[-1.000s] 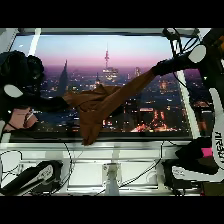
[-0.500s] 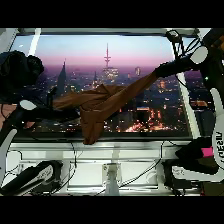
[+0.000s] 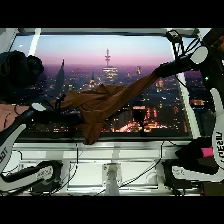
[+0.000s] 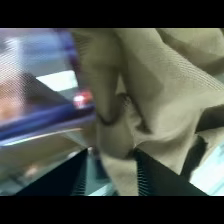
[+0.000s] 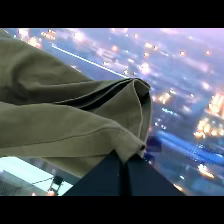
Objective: Fold the clothes and pants, and hang the long-sleeved shirts on hangers.
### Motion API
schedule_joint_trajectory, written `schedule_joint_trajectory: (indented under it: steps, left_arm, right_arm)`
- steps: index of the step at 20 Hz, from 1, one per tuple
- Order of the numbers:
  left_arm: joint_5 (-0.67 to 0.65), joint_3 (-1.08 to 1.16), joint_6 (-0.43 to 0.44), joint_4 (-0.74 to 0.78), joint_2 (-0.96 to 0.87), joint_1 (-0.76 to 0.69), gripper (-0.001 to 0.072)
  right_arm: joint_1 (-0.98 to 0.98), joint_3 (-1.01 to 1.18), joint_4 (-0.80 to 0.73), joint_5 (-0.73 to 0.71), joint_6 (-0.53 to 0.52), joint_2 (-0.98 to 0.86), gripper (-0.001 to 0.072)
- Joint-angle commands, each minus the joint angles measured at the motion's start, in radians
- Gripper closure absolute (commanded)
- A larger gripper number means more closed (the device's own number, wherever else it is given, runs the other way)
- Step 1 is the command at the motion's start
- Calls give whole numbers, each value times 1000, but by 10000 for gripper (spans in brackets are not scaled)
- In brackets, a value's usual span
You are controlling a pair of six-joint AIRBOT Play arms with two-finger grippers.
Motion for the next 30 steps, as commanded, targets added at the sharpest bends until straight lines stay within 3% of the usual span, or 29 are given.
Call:
schedule_joint_trajectory:
  steps: [1, 2, 3, 4, 10, 14, 18, 22, 27, 30]
  left_arm:
    - [26, -2, 113, -105, -70, -17, 381]
    - [40, -2, 124, -128, -87, -23, 390]
    - [42, -1, 151, -149, -100, -24, 568]
    - [38, 0, 183, -178, -103, -23, 691]
    - [-40, 208, 170, -206, 20, 38, 692]
    - [-43, 432, 146, -205, 175, 168, 692]
    - [-27, 519, 117, -206, 304, 287, 693]
    - [117, 526, 118, -228, 430, 335, 693]
    - [393, 526, 119, -463, 576, 336, 692]
    - [427, 526, 119, -584, 656, 336, 693]
  right_arm:
    - [-1, 0, 0, 12, 0, 0, 703]
    - [-1, 0, 0, 21, 0, 1, 703]
    - [-1, 0, 0, 26, 0, 1, 703]
    - [-1, 0, 0, 24, 0, 1, 702]
    - [-1, 1, -11, -55, 0, 17, 703]
    - [-2, 0, -68, -111, 10, 60, 703]
    - [-2, 0, -77, -159, 21, 119, 703]
    - [2, 1, -56, -229, 24, 233, 703]
    - [9, 1, -69, -256, 24, 440, 703]
    - [10, 1, -65, -253, 24, 574, 704]
